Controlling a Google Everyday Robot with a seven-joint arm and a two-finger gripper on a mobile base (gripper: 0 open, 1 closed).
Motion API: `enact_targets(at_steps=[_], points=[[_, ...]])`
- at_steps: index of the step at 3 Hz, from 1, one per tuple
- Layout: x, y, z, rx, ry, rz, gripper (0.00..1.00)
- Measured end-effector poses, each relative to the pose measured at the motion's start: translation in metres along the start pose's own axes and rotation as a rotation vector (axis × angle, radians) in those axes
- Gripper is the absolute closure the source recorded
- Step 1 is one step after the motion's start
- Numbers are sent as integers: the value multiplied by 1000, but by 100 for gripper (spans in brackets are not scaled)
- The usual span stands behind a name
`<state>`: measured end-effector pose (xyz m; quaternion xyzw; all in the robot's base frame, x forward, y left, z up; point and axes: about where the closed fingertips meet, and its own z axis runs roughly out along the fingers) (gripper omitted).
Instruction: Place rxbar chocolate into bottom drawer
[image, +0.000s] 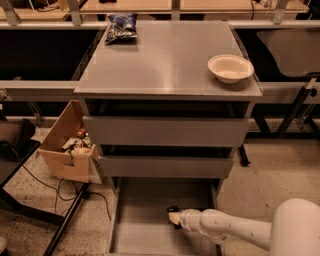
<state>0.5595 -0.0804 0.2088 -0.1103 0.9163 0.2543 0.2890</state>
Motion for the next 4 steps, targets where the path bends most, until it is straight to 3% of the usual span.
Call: enact_targets(at_steps=[1,2,3,4], points=[[0,0,0,0,0,0,58],[1,1,1,-3,2,0,27],[1,1,2,-6,5,0,4],[2,16,-1,-24,41,-44,0]])
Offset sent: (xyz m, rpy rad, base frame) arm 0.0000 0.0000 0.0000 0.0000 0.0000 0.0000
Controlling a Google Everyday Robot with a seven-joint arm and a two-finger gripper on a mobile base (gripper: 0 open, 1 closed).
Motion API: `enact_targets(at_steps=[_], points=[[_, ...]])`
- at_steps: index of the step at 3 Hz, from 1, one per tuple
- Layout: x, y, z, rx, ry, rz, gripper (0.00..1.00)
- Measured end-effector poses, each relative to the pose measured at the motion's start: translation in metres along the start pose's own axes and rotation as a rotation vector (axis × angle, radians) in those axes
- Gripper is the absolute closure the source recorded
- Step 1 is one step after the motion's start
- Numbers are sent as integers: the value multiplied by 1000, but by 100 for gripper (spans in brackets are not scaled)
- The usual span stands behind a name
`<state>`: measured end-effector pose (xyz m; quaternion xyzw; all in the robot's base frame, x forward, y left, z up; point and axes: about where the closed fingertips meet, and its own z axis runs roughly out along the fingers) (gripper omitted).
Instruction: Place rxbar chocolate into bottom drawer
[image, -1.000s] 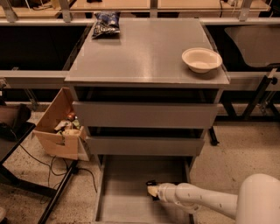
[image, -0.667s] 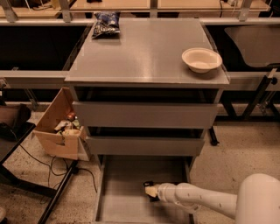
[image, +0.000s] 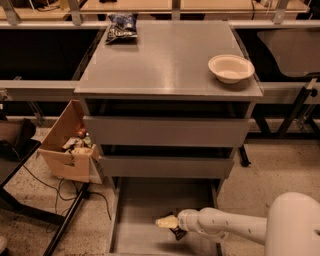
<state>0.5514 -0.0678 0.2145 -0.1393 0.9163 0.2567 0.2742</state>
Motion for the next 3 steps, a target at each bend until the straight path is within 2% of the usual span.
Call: enact_targets(at_steps=[1,2,3], points=[[-2,17,-17,-9,56,-29,0],[-11,35,-49,-8,87,-37,0],[-34,66,-112,18,50,-54,0]])
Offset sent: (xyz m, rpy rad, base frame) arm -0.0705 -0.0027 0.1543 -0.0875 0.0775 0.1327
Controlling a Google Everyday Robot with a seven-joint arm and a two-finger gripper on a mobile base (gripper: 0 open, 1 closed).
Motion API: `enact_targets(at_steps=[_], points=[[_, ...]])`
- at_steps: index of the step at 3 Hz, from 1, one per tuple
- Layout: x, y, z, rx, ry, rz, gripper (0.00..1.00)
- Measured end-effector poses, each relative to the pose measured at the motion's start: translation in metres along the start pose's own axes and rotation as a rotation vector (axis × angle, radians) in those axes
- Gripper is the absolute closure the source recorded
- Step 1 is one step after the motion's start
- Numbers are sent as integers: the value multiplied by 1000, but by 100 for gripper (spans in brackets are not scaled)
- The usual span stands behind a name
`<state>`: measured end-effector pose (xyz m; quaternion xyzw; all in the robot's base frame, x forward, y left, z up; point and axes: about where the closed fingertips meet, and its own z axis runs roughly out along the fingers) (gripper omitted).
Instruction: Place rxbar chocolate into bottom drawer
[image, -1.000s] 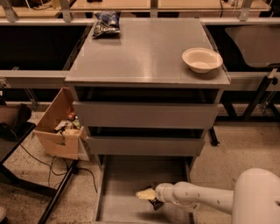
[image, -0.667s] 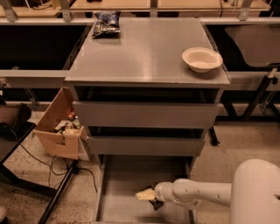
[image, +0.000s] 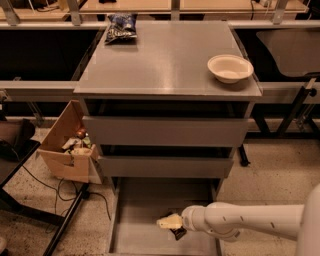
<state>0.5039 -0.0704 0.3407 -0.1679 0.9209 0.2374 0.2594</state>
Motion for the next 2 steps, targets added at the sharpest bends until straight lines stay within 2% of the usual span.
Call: enact_targets(at_steps=[1,2], points=[[-33,49,-46,53,-67,42,0],[-57,126,-64,86,-86,34,0]])
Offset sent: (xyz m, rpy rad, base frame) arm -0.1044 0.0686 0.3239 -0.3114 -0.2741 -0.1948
